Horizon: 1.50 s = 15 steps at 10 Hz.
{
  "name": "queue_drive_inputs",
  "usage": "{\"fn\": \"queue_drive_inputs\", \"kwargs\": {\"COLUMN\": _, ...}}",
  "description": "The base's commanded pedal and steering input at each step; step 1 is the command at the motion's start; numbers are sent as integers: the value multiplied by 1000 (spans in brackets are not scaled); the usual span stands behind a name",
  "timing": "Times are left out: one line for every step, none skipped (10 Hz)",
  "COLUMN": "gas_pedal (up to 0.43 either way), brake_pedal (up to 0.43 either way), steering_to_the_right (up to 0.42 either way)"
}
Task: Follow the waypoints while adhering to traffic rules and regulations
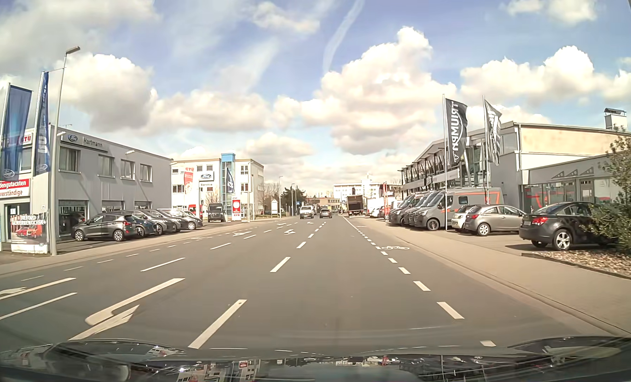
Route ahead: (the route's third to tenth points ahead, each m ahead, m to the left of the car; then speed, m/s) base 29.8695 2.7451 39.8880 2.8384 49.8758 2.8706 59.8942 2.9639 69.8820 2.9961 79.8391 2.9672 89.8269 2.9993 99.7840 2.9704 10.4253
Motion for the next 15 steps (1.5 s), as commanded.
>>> {"fn": "queue_drive_inputs", "kwargs": {"gas_pedal": 169, "brake_pedal": 0, "steering_to_the_right": 4}}
{"fn": "queue_drive_inputs", "kwargs": {"gas_pedal": 169, "brake_pedal": 0, "steering_to_the_right": 4}}
{"fn": "queue_drive_inputs", "kwargs": {"gas_pedal": 169, "brake_pedal": 0, "steering_to_the_right": 4}}
{"fn": "queue_drive_inputs", "kwargs": {"gas_pedal": 169, "brake_pedal": 0, "steering_to_the_right": 3}}
{"fn": "queue_drive_inputs", "kwargs": {"gas_pedal": 169, "brake_pedal": 0, "steering_to_the_right": 3}}
{"fn": "queue_drive_inputs", "kwargs": {"gas_pedal": 169, "brake_pedal": 0, "steering_to_the_right": 3}}
{"fn": "queue_drive_inputs", "kwargs": {"gas_pedal": 169, "brake_pedal": 0, "steering_to_the_right": 3}}
{"fn": "queue_drive_inputs", "kwargs": {"gas_pedal": 169, "brake_pedal": 0, "steering_to_the_right": 3}}
{"fn": "queue_drive_inputs", "kwargs": {"gas_pedal": 169, "brake_pedal": 0, "steering_to_the_right": 3}}
{"fn": "queue_drive_inputs", "kwargs": {"gas_pedal": 157, "brake_pedal": 0, "steering_to_the_right": 2}}
{"fn": "queue_drive_inputs", "kwargs": {"gas_pedal": 157, "brake_pedal": 0, "steering_to_the_right": 2}}
{"fn": "queue_drive_inputs", "kwargs": {"gas_pedal": 157, "brake_pedal": 0, "steering_to_the_right": 1}}
{"fn": "queue_drive_inputs", "kwargs": {"gas_pedal": 157, "brake_pedal": 0, "steering_to_the_right": 0}}
{"fn": "queue_drive_inputs", "kwargs": {"gas_pedal": 157, "brake_pedal": 0, "steering_to_the_right": -1}}
{"fn": "queue_drive_inputs", "kwargs": {"gas_pedal": 157, "brake_pedal": 0, "steering_to_the_right": -2}}
